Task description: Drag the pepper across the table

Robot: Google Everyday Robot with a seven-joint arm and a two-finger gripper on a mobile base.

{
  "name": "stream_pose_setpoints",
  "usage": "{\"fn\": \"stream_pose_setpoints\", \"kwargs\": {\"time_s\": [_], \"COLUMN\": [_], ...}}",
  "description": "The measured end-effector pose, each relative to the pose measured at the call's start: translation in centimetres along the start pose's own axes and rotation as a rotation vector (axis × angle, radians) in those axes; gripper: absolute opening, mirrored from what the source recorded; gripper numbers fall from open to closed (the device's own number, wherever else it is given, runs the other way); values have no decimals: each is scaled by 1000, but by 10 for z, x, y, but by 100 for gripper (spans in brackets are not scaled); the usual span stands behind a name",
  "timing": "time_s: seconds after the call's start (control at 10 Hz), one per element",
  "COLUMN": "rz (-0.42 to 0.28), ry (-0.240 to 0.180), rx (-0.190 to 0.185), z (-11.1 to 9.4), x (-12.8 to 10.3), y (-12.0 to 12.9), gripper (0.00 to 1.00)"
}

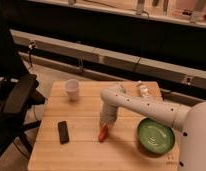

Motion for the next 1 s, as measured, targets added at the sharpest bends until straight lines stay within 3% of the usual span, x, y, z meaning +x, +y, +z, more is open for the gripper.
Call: {"fn": "stream_pose_setpoints", "kwargs": {"time_s": [1.0], "rz": [20], "ry": [0], "rx": [29], "z": [-8], "x": [12], "y": [-4], "gripper": [0]}}
